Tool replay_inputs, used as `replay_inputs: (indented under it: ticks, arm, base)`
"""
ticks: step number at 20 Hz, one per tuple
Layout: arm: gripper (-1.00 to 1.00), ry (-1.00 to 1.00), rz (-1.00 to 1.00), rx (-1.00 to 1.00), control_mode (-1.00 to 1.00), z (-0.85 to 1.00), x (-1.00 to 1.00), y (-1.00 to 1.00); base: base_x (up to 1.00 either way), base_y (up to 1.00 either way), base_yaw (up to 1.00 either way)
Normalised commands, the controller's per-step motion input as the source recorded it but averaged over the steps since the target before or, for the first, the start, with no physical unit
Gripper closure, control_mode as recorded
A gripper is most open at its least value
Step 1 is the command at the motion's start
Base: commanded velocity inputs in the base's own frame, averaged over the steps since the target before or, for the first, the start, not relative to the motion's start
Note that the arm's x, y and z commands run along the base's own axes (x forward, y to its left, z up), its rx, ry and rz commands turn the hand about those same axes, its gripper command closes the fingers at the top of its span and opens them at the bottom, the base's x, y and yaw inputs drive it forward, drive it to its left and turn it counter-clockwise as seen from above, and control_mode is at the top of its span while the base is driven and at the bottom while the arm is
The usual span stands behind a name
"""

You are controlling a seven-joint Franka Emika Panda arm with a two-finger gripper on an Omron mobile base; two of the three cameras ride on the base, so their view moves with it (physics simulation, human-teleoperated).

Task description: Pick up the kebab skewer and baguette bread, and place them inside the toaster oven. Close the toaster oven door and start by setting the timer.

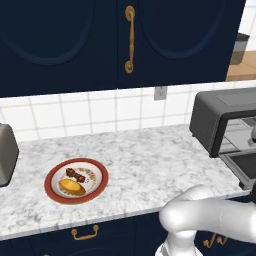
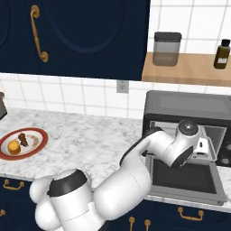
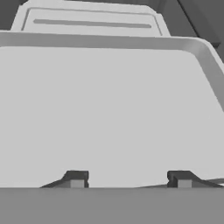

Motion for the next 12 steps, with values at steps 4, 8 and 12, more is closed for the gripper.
replay_inputs:
  ticks: [4, 8, 12]
  arm:
    - [-1.00, -0.13, -0.06, 0.00, -1.00, 0.75, -0.74, 0.21]
    - [-1.00, 0.00, -0.05, 0.00, -1.00, 0.83, -0.47, 0.62]
    - [-1.00, 0.02, -0.03, 0.00, -1.00, 0.57, -0.41, 0.94]
  base:
    - [0.00, 0.00, 0.00]
    - [0.00, 0.00, 0.00]
    - [0.00, 0.00, 0.00]
